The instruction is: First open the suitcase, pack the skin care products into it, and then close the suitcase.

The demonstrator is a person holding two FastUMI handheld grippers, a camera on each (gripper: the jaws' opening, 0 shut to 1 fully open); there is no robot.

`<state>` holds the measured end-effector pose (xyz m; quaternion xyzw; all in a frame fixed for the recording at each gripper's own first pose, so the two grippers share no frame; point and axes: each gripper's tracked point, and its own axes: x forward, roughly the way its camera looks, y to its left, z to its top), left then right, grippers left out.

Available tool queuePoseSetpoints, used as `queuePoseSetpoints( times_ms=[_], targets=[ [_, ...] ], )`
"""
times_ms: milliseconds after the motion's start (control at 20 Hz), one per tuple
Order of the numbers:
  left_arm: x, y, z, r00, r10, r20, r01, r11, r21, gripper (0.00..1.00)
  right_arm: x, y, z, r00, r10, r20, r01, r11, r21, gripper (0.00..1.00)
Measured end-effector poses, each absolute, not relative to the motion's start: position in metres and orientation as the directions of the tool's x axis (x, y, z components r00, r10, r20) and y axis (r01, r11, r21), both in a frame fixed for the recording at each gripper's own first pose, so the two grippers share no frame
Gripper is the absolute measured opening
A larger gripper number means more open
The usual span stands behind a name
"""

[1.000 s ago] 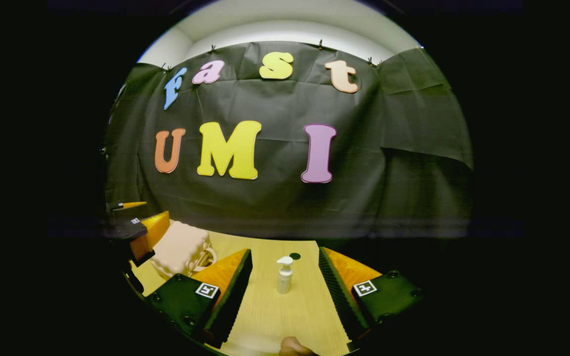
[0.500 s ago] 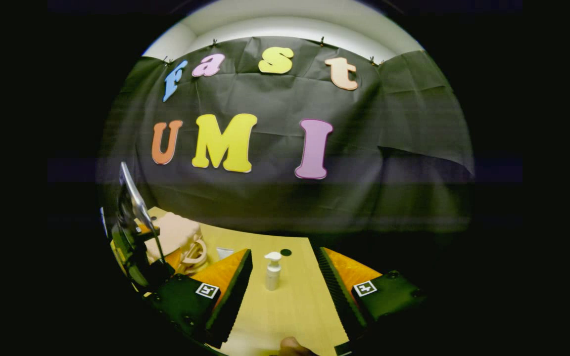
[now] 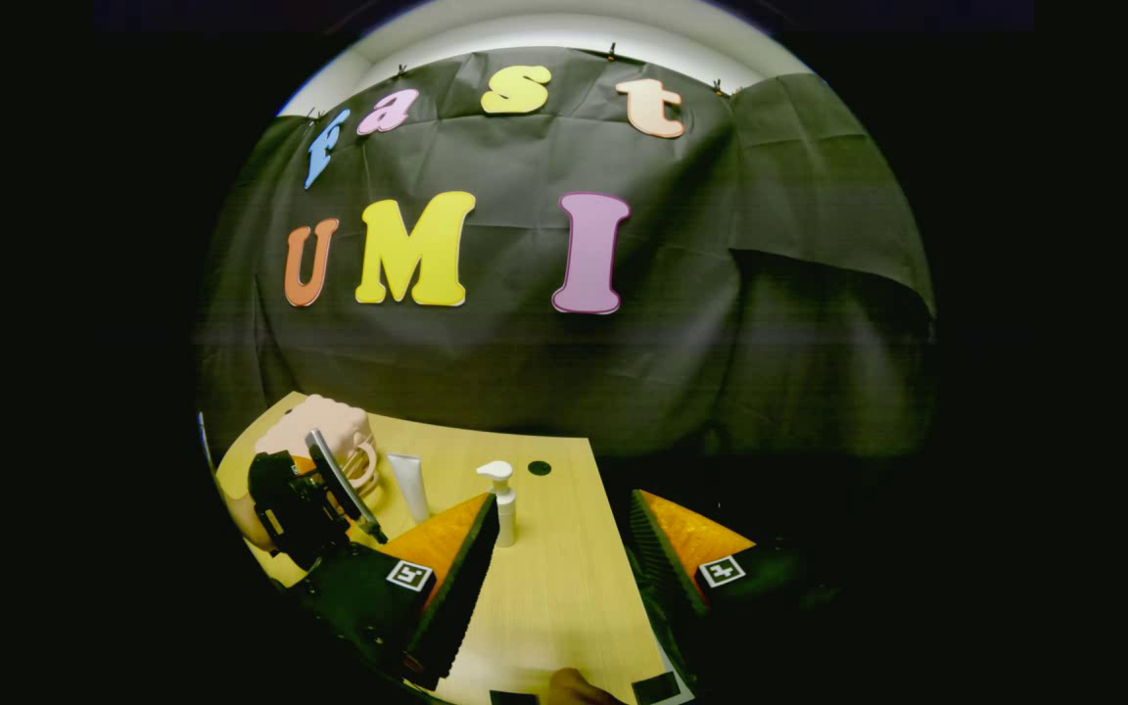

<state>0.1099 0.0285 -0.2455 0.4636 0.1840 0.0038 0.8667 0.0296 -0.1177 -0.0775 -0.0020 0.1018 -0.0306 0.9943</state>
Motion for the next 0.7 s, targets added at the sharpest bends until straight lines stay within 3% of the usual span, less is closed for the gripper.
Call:
queuePoseSetpoints(
  times_ms=[450, 650, 700],
  targets=[
    [0.158, 0.037, -0.238, 0.940, 0.268, -0.211, 0.175, 0.154, 0.973, 0.94, 0.068, -0.146, -0.108, 0.969, 0.016, -0.248, -0.010, 1.000, 0.024, 0.79],
    [0.161, 0.045, -0.244, 0.925, 0.314, -0.215, 0.211, 0.049, 0.976, 0.74, 0.076, -0.148, -0.121, 0.963, 0.049, -0.266, -0.044, 0.999, 0.028, 0.80],
    [0.159, 0.044, -0.247, 0.921, 0.320, -0.223, 0.219, 0.049, 0.975, 0.65, 0.077, -0.147, -0.121, 0.962, 0.055, -0.267, -0.050, 0.998, 0.026, 0.80]
  ],
)
